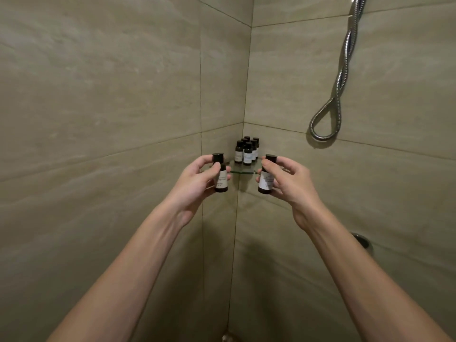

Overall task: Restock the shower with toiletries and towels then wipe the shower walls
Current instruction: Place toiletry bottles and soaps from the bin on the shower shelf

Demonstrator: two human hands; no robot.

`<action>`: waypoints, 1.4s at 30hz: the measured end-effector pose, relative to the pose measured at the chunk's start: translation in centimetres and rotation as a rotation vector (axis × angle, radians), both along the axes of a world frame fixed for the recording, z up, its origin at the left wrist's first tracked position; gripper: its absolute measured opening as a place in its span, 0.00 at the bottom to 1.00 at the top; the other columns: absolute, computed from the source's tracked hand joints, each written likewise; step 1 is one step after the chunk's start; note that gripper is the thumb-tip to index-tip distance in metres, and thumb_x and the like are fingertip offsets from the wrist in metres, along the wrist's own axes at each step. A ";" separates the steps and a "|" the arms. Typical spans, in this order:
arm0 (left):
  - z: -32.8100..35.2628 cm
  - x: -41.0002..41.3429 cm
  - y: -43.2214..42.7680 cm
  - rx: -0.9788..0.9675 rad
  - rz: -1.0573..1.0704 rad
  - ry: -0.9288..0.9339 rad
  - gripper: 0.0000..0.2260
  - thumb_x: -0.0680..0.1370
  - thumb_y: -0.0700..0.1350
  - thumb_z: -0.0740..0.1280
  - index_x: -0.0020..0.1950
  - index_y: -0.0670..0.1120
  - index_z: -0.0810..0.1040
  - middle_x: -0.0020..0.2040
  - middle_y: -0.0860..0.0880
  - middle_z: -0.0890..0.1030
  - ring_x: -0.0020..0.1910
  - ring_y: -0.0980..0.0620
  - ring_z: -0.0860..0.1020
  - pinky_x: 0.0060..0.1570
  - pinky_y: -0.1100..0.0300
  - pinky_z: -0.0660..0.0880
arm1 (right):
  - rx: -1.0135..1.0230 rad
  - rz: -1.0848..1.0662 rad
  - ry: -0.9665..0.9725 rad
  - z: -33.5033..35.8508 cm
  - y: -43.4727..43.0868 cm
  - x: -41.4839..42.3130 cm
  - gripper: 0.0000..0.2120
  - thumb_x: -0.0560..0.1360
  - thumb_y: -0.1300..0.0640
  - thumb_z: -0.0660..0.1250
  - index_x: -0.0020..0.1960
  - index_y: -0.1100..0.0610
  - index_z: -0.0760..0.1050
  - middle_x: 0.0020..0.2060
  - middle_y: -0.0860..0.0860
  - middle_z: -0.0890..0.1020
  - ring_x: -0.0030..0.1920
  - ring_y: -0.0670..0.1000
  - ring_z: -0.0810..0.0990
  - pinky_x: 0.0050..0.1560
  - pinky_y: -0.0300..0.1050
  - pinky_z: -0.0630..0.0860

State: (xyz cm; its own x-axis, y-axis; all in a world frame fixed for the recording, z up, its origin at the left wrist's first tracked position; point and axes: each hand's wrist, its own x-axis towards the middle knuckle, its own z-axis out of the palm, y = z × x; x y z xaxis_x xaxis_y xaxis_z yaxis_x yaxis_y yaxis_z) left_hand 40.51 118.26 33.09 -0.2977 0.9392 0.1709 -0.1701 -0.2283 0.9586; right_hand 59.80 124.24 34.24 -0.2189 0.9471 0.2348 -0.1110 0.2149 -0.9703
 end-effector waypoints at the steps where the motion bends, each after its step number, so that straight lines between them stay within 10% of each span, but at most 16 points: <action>1: 0.1 -0.3 1.0 0.004 0.019 0.000 0.10 0.83 0.41 0.65 0.63 0.45 0.78 0.52 0.44 0.86 0.52 0.47 0.84 0.52 0.55 0.81 | 0.002 0.002 0.001 0.0 1.1 -0.4 0.07 0.76 0.52 0.73 0.53 0.52 0.84 0.49 0.55 0.87 0.51 0.57 0.87 0.53 0.54 0.83; 7: -0.3 -2.2 7.0 -0.002 0.074 0.071 0.10 0.81 0.44 0.68 0.62 0.49 0.80 0.52 0.46 0.85 0.53 0.48 0.83 0.54 0.54 0.80 | 0.047 -0.014 0.001 -0.9 6.8 -2.9 0.08 0.76 0.53 0.73 0.54 0.52 0.85 0.45 0.49 0.87 0.43 0.46 0.84 0.53 0.57 0.82; 20: -2.4 -5.5 18.0 0.032 0.003 0.229 0.08 0.83 0.43 0.65 0.60 0.54 0.77 0.47 0.53 0.85 0.43 0.60 0.83 0.41 0.68 0.76 | 0.099 -0.137 -0.096 -2.7 15.1 -7.7 0.10 0.74 0.54 0.75 0.55 0.52 0.84 0.44 0.52 0.88 0.49 0.56 0.87 0.52 0.59 0.82; 32: -5.0 -5.9 23.0 0.130 0.060 0.546 0.14 0.83 0.44 0.64 0.69 0.49 0.75 0.58 0.50 0.82 0.56 0.58 0.80 0.58 0.56 0.79 | 0.185 -0.266 -0.177 -4.7 18.4 -10.5 0.05 0.73 0.52 0.76 0.47 0.43 0.83 0.43 0.45 0.87 0.47 0.45 0.86 0.53 0.56 0.83; 42: -6.3 -5.9 22.9 0.192 0.190 0.629 0.18 0.82 0.49 0.66 0.72 0.53 0.73 0.60 0.54 0.83 0.57 0.62 0.80 0.59 0.60 0.79 | 0.368 -0.376 -0.377 -5.8 19.3 -10.6 0.20 0.70 0.44 0.77 0.59 0.51 0.82 0.45 0.42 0.86 0.46 0.39 0.83 0.46 0.35 0.81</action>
State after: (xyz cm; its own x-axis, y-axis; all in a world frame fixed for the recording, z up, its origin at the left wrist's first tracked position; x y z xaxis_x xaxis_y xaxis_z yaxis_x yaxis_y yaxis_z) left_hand 34.57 141.19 26.78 -0.2440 0.8163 0.5236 0.4661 -0.3747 0.8015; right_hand 49.25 143.49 28.40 -0.0183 0.8476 0.5303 0.3709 0.4983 -0.7837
